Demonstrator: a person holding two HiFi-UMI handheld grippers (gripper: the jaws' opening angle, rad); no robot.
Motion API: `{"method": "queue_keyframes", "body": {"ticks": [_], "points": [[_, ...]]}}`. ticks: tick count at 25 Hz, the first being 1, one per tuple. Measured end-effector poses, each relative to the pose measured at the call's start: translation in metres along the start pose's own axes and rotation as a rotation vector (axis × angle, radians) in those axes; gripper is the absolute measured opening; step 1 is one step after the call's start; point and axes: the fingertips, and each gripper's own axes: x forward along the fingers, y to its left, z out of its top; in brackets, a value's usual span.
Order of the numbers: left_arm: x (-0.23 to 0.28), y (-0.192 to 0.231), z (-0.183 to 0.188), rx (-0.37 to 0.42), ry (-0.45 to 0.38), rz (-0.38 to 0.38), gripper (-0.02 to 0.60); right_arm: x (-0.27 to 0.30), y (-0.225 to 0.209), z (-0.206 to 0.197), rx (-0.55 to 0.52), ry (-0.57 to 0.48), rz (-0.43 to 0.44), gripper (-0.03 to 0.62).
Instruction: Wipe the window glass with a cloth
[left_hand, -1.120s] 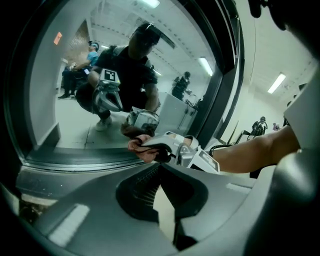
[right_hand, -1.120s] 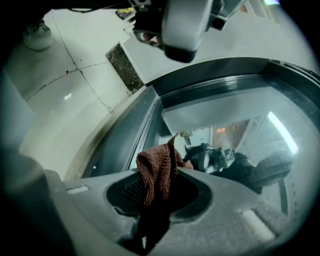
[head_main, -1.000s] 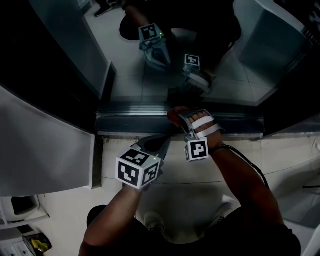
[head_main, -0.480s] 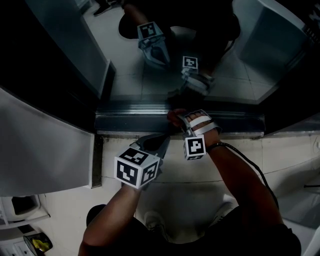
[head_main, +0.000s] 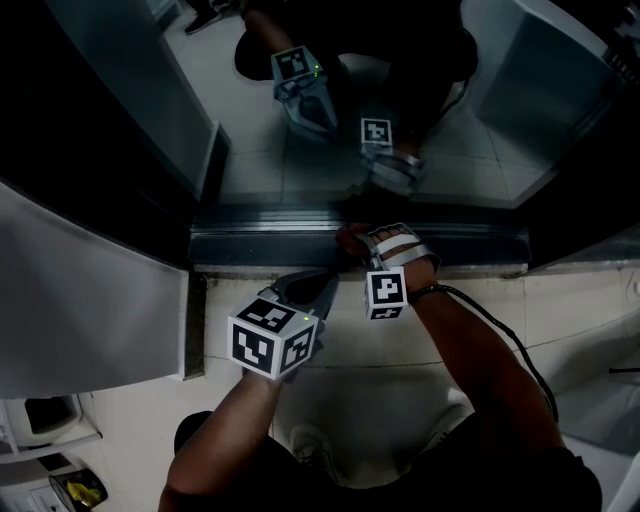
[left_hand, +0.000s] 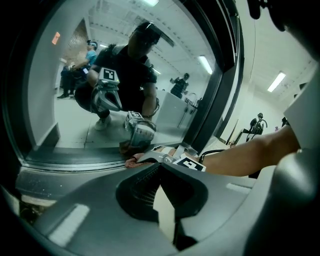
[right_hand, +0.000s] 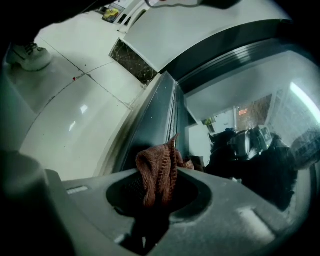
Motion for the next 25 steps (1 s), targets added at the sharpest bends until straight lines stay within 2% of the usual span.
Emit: {"method": "queue_keyframes", "body": {"ticks": [7, 12, 17, 22, 25], "points": [[0.002, -0.002, -0.001, 0.006, 0.008, -0.004, 0.017, 0.002, 0.0, -0.001, 0.008, -0.001, 0.031, 0.074], [0.001, -0.003, -0.002, 0.006, 0.009, 0.002, 0.017, 0.003, 0.002, 0.0, 0.044, 0.01, 0.083, 0.074], [-0.002, -0.002, 0.006, -0.011, -0.023, 0.013, 0.017, -0.005, 0.009, 0.005, 0.173, -0.019, 0.216, 0.075], [-0.005, 0.002, 0.025, -0.034, -0.086, 0.032, 0.017, -0.038, -0.009, 0.014, 0.346, -0.103, 0.295, 0.076], [-0.006, -0.002, 0.035, 0.007, -0.109, 0.031, 0.017, -0.073, -0.03, 0.015, 0.473, -0.159, 0.303, 0.077]]}}
